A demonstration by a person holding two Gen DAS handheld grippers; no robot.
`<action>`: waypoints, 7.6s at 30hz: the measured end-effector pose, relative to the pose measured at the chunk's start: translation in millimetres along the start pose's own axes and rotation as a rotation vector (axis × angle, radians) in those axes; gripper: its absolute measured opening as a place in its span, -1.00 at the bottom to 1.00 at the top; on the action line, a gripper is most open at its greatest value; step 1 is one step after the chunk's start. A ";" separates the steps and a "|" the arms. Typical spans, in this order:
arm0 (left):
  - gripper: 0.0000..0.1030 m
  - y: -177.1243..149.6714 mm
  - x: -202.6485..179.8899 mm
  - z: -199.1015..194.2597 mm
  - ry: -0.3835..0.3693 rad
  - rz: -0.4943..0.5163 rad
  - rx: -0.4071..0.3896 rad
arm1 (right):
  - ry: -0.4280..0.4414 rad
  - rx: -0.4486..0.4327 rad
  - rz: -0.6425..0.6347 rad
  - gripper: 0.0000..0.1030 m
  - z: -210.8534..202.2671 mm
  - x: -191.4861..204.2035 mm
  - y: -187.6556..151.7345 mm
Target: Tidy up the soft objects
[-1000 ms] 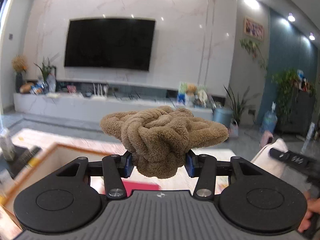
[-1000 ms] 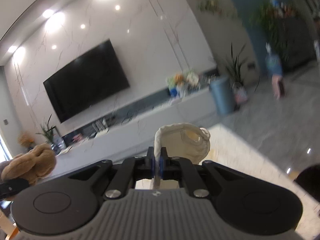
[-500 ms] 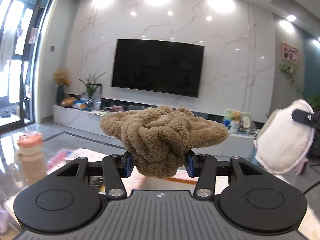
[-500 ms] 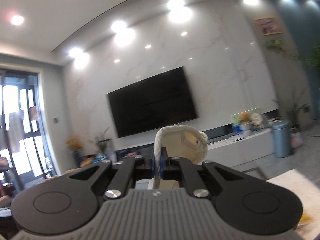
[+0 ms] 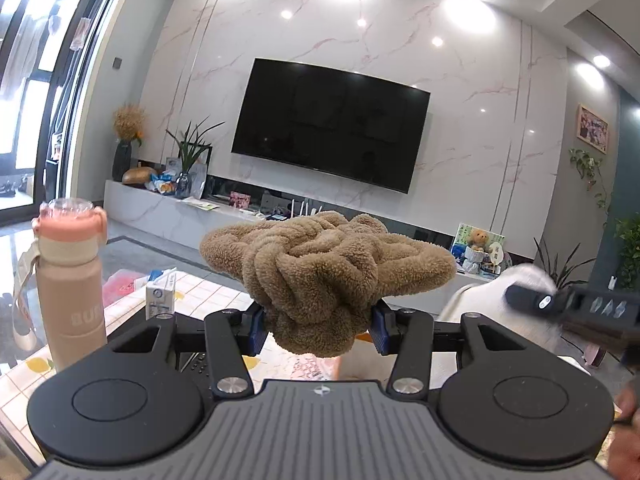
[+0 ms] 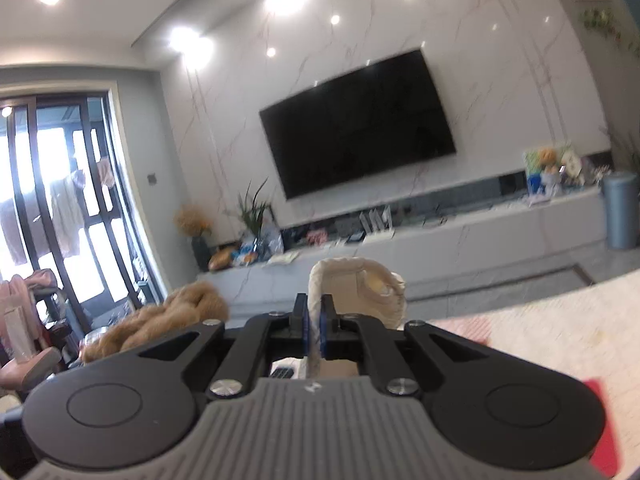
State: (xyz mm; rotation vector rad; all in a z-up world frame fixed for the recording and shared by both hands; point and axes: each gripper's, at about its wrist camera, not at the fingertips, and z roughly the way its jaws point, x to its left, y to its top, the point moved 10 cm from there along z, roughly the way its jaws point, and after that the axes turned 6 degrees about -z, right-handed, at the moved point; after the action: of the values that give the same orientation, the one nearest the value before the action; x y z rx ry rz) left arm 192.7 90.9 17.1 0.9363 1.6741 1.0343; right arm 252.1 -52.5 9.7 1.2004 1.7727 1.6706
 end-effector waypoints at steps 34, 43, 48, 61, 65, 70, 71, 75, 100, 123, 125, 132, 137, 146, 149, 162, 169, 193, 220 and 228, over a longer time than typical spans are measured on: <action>0.08 13.3 24.5 -8.4 0.039 -0.012 0.054 | -0.265 0.295 0.028 0.03 16.1 -45.5 -99.8; 0.08 -25.1 -39.7 -10.4 -0.041 0.098 0.157 | -0.340 0.269 -0.066 0.08 -39.5 -77.7 -77.1; 0.09 -74.2 -71.2 3.0 -0.082 0.145 0.279 | -0.236 0.342 -0.124 0.23 -57.5 -89.3 -90.4; 0.10 -150.4 -79.4 25.7 -0.102 0.159 0.496 | -0.205 0.371 -0.031 0.23 -70.2 -136.8 -109.2; 0.15 -155.8 -77.3 24.9 -0.119 0.134 0.534 | -0.201 0.363 -0.010 0.23 -68.2 -138.8 -108.8; 0.60 -151.1 -85.7 16.7 -0.165 0.245 0.521 | -0.214 0.376 -0.015 0.22 -67.2 -138.3 -109.4; 0.68 -146.9 -90.1 12.8 -0.161 0.279 0.486 | -0.217 0.376 -0.015 0.22 -68.3 -138.6 -108.8; 0.82 -119.1 -85.4 -0.4 -0.082 0.395 0.376 | -0.224 0.361 -0.022 0.23 -73.5 -134.2 -97.8; 0.83 -57.7 25.8 9.7 0.063 0.157 0.329 | 0.088 1.223 -0.786 -1.00 60.5 -54.7 -191.5; 0.80 -41.1 32.3 -7.1 0.100 0.103 0.303 | 0.052 1.196 -0.705 -0.56 44.5 -52.0 -154.8; 0.79 -36.0 30.6 -11.3 0.108 0.101 0.289 | 0.051 1.130 -0.688 0.32 43.4 -48.6 -140.0; 0.79 -26.5 14.8 -26.1 0.089 0.169 0.258 | 0.090 0.967 -0.654 0.94 26.2 -34.3 -105.1; 0.80 -17.3 2.5 -33.4 0.114 0.228 0.241 | 0.035 0.886 -0.602 0.94 17.9 -50.0 -79.1; 0.79 -9.4 -50.0 -52.4 0.040 0.308 0.221 | -0.067 0.683 -0.539 0.94 -38.2 -94.9 6.0; 0.79 -14.1 -73.4 -53.6 0.004 0.323 0.232 | -0.113 0.636 -0.511 0.94 -63.3 -119.8 26.5; 0.80 -76.4 -199.9 -37.2 -0.164 0.377 0.307 | -0.373 0.340 -0.153 0.95 -186.2 -273.6 65.2; 0.80 -147.2 -265.1 -20.9 -0.256 0.469 0.375 | -0.594 0.362 -0.127 0.95 -207.2 -370.3 38.3; 0.80 -330.2 -390.8 31.3 -0.519 0.522 0.447 | -0.523 0.256 0.239 0.95 -163.5 -469.9 -41.8; 1.00 -393.0 -405.8 118.2 -0.503 0.561 0.550 | -0.525 0.267 0.227 0.95 -100.8 -510.8 -112.3; 1.00 -391.7 -401.3 120.0 -0.520 0.500 0.571 | -0.551 0.294 0.060 0.64 -90.2 -501.8 -116.7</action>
State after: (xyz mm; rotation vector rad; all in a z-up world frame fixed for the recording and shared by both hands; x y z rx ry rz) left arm 369.2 -386.5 -247.1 1.8868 1.3233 0.5250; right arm 415.9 -498.2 -209.6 1.6594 1.6614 0.9824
